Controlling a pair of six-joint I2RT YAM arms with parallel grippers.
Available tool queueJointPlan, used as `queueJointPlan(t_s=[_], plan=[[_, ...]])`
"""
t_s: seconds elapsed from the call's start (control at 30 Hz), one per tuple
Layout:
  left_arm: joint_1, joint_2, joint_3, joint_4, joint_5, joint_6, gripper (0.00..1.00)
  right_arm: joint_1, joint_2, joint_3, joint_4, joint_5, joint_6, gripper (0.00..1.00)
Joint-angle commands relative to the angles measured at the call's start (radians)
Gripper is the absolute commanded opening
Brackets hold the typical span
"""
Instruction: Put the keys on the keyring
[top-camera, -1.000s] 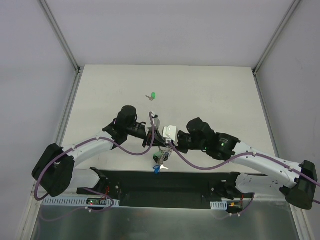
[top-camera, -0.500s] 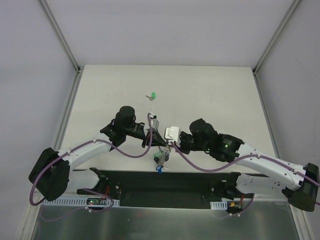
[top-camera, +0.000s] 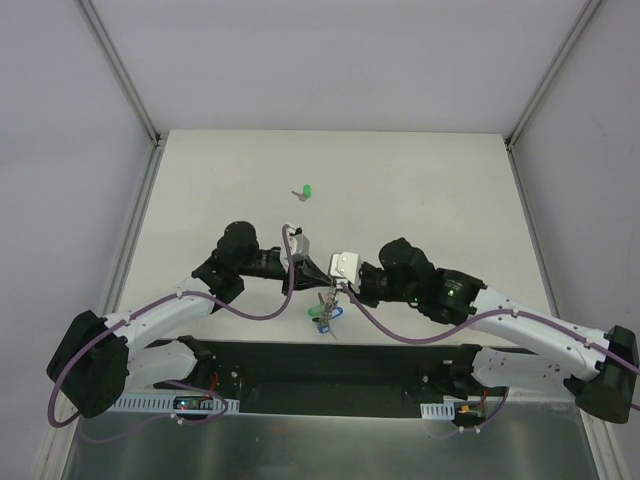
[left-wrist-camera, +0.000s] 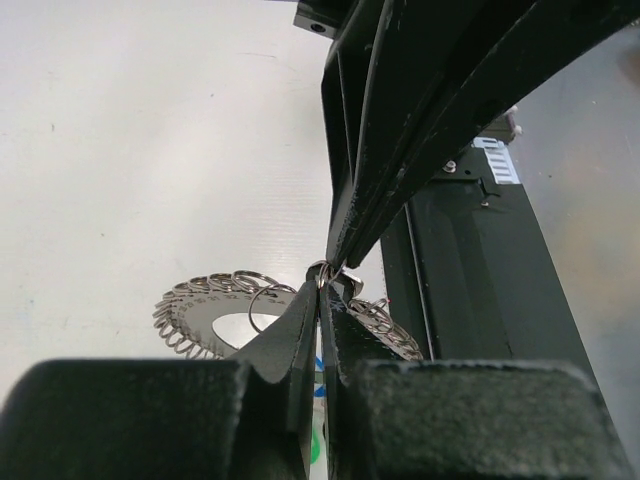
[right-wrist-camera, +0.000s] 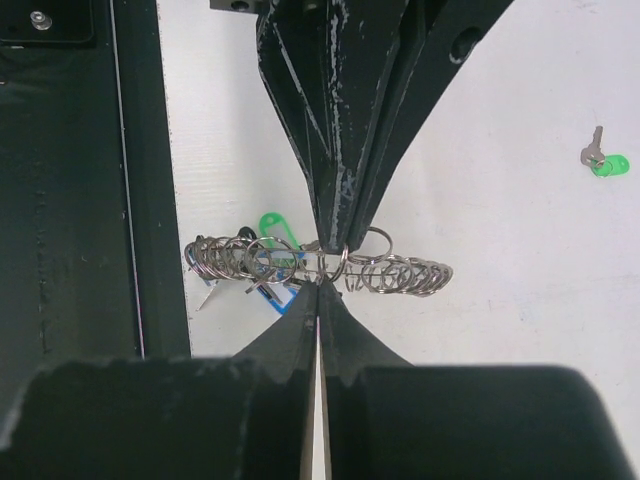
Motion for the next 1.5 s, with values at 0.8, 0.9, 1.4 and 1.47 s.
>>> queueJointPlan(t_s=[0.8, 0.9, 1.4, 1.47], plan=[[0.002, -0.234, -0.27, 0.358, -0.326, -0.2, 0.29, 0.005, 0.097, 0.084, 0.047, -0.002, -0.035, 0.01], [0.002, -0.237, -0.25, 0.291, -0.302, -0.151, 0.36, 0.005, 0.118, 0.119, 0.01, -0.013, -0.058, 0.01], [0.029, 0.012, 0.01, -0.016, 0.056, 0.104, 0.4, 0.005, 0.135, 0.156, -0.051, -0.045, -0.083, 0.01], [0.029, 0.037, 0.032, -0.064, 0.086, 0.127, 0.4, 0.005, 0.135, 0.156, -0.051, -0.045, -0.084, 0.01]])
